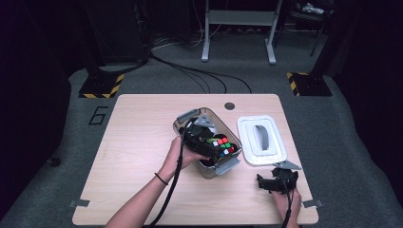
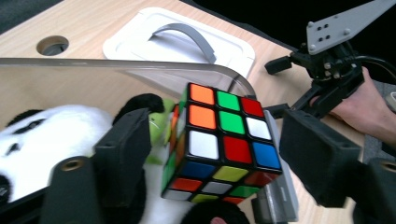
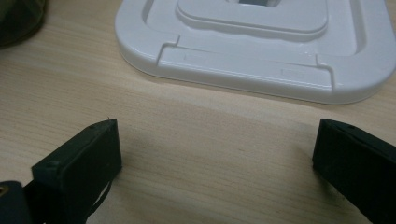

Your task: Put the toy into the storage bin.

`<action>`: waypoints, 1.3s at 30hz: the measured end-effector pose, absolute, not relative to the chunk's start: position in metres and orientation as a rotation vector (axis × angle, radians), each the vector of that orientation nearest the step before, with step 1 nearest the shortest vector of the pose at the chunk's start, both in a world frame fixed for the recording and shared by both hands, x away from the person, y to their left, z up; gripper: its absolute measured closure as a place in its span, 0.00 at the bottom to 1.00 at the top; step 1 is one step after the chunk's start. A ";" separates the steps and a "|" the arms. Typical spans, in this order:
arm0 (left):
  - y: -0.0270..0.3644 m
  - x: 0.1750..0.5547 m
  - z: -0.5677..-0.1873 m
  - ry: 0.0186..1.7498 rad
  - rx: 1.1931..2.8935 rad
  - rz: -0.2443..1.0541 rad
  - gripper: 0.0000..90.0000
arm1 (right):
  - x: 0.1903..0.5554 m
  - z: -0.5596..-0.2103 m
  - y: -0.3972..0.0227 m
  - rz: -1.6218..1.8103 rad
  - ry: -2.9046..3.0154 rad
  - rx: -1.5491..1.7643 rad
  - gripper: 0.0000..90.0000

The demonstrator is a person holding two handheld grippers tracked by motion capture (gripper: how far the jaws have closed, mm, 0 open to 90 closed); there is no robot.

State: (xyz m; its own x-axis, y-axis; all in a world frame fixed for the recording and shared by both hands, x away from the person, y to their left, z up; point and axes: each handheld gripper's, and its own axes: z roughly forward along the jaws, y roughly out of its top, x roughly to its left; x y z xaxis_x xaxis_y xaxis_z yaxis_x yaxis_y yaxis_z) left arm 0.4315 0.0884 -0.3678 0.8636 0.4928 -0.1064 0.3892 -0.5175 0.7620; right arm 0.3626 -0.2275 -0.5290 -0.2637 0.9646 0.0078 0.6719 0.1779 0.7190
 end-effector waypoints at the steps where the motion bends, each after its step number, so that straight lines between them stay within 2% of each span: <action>1: 0.088 0.433 -0.369 0.637 2.185 0.152 0.35 | 0.363 -0.529 -0.227 0.858 2.006 1.537 0.01; 8: 0.089 0.437 -0.383 0.628 2.179 0.068 0.51 | 0.363 -0.529 -0.228 0.858 2.008 1.536 0.01; 18: 0.090 0.436 -0.386 0.617 2.181 0.091 0.51 | 0.362 -0.529 -0.228 0.857 2.007 1.536 0.01; 19: 0.089 0.435 -0.385 0.626 2.176 0.105 0.50 | 0.362 -0.529 -0.228 0.858 2.007 1.536 0.01; 22: 0.093 0.432 -0.379 0.648 2.153 0.134 0.36 | 0.362 -0.529 -0.228 0.858 2.007 1.537 0.01; 26: 0.109 0.425 -0.372 0.678 2.125 0.197 0.24 | 0.362 -0.529 -0.228 0.859 2.007 1.536 0.01; 32: 0.153 0.416 -0.374 0.769 2.102 0.277 0.17 | 0.363 -0.529 -0.228 0.859 2.006 1.539 0.01; 39: 0.204 0.405 -0.394 0.903 2.068 0.334 0.15 | 0.363 -0.528 -0.227 0.850 2.013 1.539 0.00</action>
State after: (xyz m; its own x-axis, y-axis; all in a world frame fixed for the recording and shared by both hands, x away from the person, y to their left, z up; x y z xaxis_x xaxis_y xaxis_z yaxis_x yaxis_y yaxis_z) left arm 0.4055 0.2037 -0.3943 0.7055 0.7041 -0.0808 0.4817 -0.3928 0.7833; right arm 0.3633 -0.2269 -0.5283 -0.2649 0.9643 0.0063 0.6768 0.1813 0.7135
